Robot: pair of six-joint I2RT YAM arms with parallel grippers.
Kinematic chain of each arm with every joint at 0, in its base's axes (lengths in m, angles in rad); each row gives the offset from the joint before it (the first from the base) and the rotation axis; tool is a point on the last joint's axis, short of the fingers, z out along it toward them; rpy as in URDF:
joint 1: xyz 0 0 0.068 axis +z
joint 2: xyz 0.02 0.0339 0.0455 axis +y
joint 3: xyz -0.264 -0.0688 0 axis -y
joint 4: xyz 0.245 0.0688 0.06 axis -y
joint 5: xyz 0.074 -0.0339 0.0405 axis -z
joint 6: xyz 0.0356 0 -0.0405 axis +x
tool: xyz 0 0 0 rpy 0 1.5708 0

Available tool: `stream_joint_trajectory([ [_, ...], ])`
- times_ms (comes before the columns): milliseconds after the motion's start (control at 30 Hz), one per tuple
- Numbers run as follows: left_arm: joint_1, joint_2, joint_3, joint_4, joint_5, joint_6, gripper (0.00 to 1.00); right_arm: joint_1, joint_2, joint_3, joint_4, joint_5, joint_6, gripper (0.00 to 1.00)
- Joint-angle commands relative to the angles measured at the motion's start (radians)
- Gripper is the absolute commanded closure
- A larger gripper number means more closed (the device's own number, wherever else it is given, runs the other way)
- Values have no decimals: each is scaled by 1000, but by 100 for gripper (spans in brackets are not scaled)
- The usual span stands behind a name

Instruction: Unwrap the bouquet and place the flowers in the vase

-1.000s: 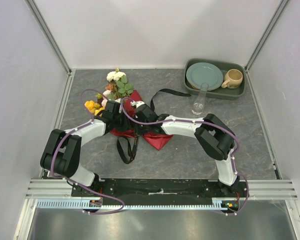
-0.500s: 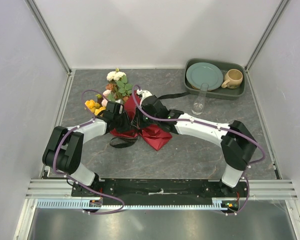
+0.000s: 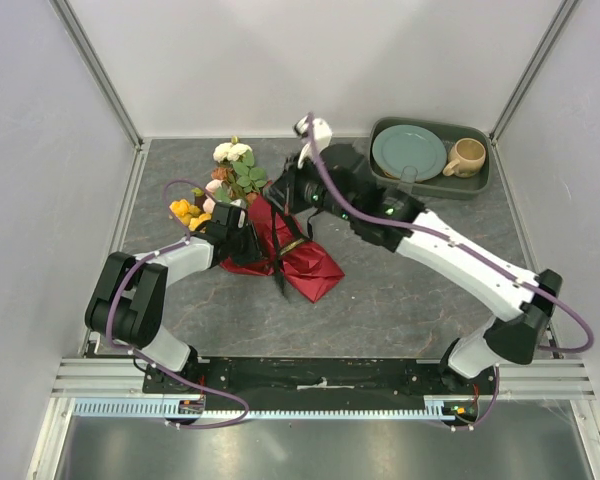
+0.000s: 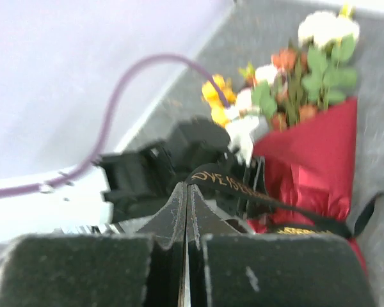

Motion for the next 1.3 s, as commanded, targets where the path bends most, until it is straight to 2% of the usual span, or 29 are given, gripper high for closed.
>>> stream_joint_trajectory([
  [0, 9, 21, 19, 12, -29, -16, 62, 2, -86, 212, -100, 76, -107, 100],
  [233, 12, 25, 16, 9, -29, -13, 62, 1, -127, 484, -217, 192, -225, 100],
  [400, 12, 26, 14, 7, -31, -9, 62, 1, -196, 559, -246, 287, -297, 100],
  [533, 12, 23, 17, 6, -28, -7, 62, -1, -276, 496, -240, 381, -354, 100],
  [633, 12, 14, 19, 4, -22, -7, 62, -1, -340, 366, -245, 562, -386, 100],
  [667, 12, 11, 22, 1, -20, -7, 62, 1, -371, 329, -246, 687, -408, 100],
  [733, 12, -4, 23, -4, -15, -6, 62, 1, -402, 214, -246, 825, -429, 100],
  [767, 13, -9, 23, -4, -11, -6, 62, 1, -426, 178, -245, 972, -452, 100],
  [833, 12, -15, 23, -4, 1, -6, 62, -23, -457, 93, -240, 1077, -475, 100],
  [900, 12, -15, 28, -11, 9, -3, 62, -62, -488, 34, -234, 1102, -477, 100],
  [1033, 12, -21, 26, -11, 6, -4, 62, -238, -543, 14, -200, 1111, -492, 100],
  [1133, 12, -20, 25, -11, 8, -4, 62, -301, -474, 90, -189, 1218, -630, 100],
  [1267, 12, -28, 20, -13, 8, -3, 62, -424, -446, 160, -174, 1231, -684, 100],
])
